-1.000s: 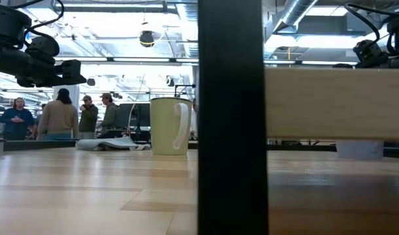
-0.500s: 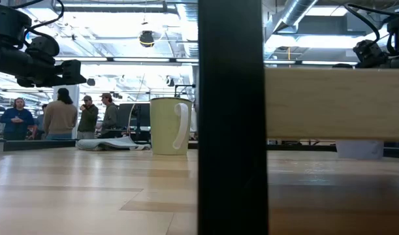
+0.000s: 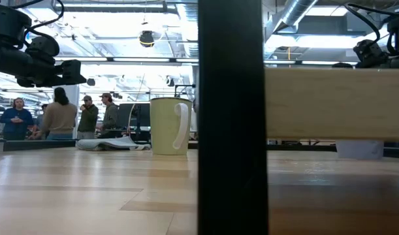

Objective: Stack small to large cups/mugs on shelf
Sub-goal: Put the white cup on the shelf

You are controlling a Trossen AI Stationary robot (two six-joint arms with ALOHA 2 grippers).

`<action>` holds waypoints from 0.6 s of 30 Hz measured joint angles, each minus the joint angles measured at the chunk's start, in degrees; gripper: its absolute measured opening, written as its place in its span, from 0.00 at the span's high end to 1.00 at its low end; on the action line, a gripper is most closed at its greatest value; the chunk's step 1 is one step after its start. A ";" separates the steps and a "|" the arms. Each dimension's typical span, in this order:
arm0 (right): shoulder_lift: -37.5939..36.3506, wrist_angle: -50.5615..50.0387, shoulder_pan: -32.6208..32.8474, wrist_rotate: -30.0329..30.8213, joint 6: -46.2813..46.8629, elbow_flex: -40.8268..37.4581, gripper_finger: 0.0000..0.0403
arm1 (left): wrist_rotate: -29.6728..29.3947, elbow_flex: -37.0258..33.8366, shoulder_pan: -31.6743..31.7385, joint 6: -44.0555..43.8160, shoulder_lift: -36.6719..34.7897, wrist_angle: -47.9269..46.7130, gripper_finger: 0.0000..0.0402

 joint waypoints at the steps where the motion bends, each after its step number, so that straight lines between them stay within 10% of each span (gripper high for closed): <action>1: 0.00 0.02 -0.02 0.01 1.39 -0.01 0.56 | 0.02 0.02 0.01 0.01 0.01 0.00 0.24; 18: -0.02 2.57 2.24 -6.93 4.89 3.58 0.56 | 0.02 0.02 0.02 -2.05 0.00 0.00 0.24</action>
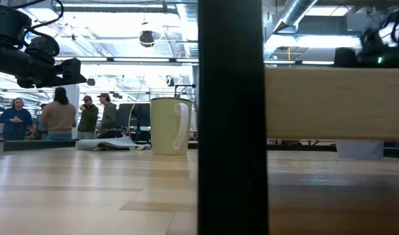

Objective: Stack small to large cups/mugs on shelf
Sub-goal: Put the white cup on the shelf

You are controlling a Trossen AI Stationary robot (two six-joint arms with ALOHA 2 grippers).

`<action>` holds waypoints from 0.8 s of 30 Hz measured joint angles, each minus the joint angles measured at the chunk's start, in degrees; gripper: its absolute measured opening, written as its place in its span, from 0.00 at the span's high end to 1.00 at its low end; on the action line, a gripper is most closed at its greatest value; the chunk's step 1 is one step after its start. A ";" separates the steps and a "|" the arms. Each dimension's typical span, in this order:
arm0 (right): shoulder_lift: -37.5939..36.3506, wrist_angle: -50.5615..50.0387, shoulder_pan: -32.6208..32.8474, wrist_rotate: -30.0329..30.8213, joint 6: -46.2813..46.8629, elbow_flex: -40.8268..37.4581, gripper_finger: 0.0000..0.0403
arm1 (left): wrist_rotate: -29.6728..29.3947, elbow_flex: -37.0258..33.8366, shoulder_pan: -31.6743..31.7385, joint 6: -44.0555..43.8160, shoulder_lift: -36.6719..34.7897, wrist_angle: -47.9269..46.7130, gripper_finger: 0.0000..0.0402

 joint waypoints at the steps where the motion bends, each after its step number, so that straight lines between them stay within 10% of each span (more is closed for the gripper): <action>1: 0.14 0.13 0.95 -1.00 -1.53 1.31 0.56 | -0.01 0.00 -0.02 -0.01 0.02 0.00 0.24; 10: 8.34 -4.72 11.03 -0.75 -1.99 17.96 0.56 | -0.02 0.00 -0.01 0.10 0.01 0.01 0.24; 24: 42.95 -21.93 30.28 4.36 5.33 50.01 0.62 | -0.02 -0.01 0.00 -0.09 0.02 0.00 0.24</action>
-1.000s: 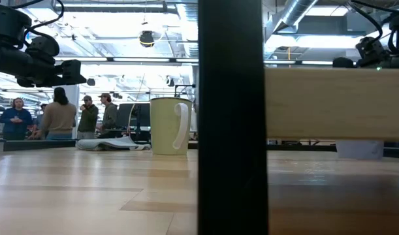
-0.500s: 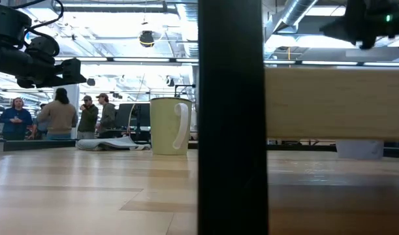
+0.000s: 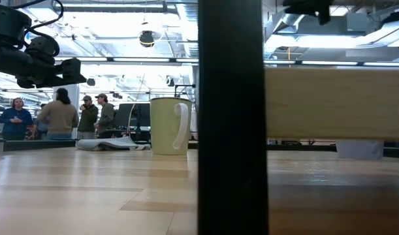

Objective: Stack small to large cups/mugs on shelf
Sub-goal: Put the white cup on the shelf

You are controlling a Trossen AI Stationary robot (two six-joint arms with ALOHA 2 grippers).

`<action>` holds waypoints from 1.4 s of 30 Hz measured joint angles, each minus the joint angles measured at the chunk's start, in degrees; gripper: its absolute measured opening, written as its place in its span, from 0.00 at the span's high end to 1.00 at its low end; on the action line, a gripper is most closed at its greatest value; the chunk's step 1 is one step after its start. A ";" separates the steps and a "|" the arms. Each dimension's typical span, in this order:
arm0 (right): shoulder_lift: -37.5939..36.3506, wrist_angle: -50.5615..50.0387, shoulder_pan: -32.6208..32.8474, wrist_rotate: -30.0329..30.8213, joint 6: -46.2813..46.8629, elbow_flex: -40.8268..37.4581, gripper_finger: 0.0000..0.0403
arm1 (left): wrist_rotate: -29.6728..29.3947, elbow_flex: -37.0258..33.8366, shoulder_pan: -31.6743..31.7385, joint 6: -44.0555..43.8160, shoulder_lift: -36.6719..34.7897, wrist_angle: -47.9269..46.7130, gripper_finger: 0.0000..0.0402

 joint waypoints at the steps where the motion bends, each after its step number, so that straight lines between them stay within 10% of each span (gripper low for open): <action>1: 2.14 -1.58 1.62 0.70 0.72 2.41 0.63 | 0.00 0.01 0.00 0.00 -0.02 0.00 0.24; 14: 26.82 -17.97 22.15 8.41 9.34 25.81 0.70 | 0.01 0.00 -0.02 0.70 0.00 0.00 0.24; 26: 37.30 -16.59 28.24 7.10 9.34 27.63 0.69 | 0.03 -0.01 0.00 0.58 0.00 -0.01 0.24; 42: 41.42 -16.09 26.29 7.04 9.34 27.62 0.36 | 2.31 0.03 0.00 -0.50 0.01 -0.35 0.24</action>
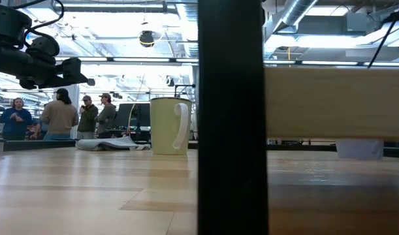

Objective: Stack small to large cups/mugs on shelf
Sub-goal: Put the white cup on the shelf

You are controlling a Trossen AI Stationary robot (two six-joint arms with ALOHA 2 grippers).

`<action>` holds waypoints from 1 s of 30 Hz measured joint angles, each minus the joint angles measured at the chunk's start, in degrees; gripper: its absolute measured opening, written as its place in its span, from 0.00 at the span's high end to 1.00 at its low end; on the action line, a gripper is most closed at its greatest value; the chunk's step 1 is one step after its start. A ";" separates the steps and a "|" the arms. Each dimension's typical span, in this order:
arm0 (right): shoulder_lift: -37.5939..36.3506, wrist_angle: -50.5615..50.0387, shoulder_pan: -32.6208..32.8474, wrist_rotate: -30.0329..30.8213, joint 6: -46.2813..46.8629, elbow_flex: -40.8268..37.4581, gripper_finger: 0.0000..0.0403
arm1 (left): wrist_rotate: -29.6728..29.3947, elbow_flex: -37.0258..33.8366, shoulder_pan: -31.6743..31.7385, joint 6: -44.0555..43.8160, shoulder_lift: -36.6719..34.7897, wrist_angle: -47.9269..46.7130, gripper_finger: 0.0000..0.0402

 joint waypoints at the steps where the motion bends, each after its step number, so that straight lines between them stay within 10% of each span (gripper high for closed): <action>1: 0.00 0.42 0.34 0.00 0.00 0.00 0.35 | 0.01 0.00 0.00 0.00 0.01 0.00 0.24; 30: 18.29 6.59 -0.73 0.41 21.33 -0.17 0.35 | 0.28 0.00 -0.07 -0.43 0.32 -0.01 0.24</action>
